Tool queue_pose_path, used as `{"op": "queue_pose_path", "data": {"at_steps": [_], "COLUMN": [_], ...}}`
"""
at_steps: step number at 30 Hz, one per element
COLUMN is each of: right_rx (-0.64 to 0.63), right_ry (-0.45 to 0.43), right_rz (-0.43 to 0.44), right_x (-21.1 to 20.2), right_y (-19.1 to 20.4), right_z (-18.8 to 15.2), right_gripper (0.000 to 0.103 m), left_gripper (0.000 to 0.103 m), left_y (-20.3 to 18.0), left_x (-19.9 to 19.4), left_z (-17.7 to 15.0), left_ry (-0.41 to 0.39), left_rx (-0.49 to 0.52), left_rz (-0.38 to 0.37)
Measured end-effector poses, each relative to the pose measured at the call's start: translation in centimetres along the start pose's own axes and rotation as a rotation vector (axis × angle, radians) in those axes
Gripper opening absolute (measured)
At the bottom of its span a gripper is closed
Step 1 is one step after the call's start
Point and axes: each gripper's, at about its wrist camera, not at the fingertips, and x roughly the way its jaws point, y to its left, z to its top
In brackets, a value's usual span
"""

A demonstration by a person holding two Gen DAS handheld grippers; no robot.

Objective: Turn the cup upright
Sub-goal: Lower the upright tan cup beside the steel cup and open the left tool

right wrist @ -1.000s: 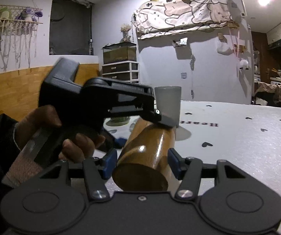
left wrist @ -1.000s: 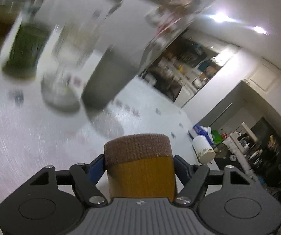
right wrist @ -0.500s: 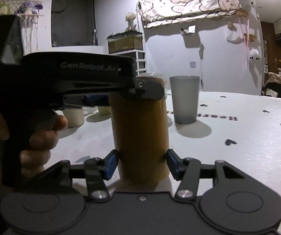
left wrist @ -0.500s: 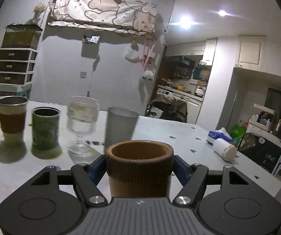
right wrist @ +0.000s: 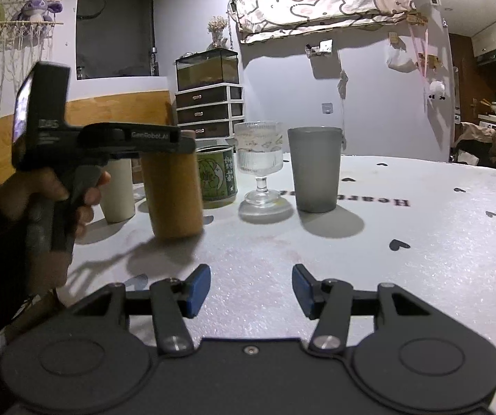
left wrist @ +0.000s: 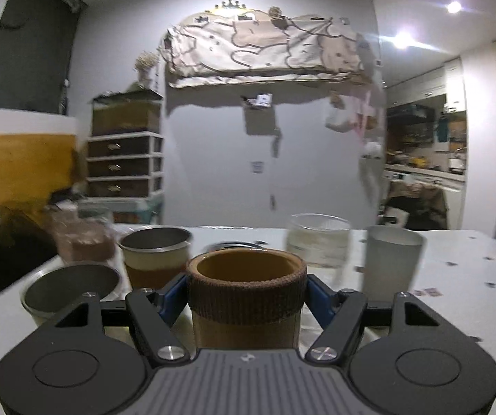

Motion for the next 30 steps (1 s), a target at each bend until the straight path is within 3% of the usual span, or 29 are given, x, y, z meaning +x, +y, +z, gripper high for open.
{"op": "queue_pose_path", "data": {"at_steps": [8,17,21,30], "right_rx": [-0.004,-0.005,0.007,-0.019], "right_ry": [-0.001,-0.007,-0.017,-0.095], "right_rz": [-0.007,-0.001,0.0,-0.002], "right_x": [-0.1,-0.1,0.0,-0.3], "right_y": [0.1,0.0,-0.3,-0.7], "right_z": [0.1,0.3,0.8,3.0], "right_gripper": [0.053,0.054,0.054,0.06], "left_gripper": [0.072,0.076,0.086,0.095], "left_y": [0.8,0.9,0.7,0.4], "left_x": [0.9,0.3,-0.9,-6.3], "left_z": [-0.4,-0.3,0.1,0.1], "left_ry": [-0.003,-0.001,-0.015,-0.014], "left_rx": [0.022,0.012,0.019,-0.008], "left_rz": [0.076,0.095,0.092,0.047]}}
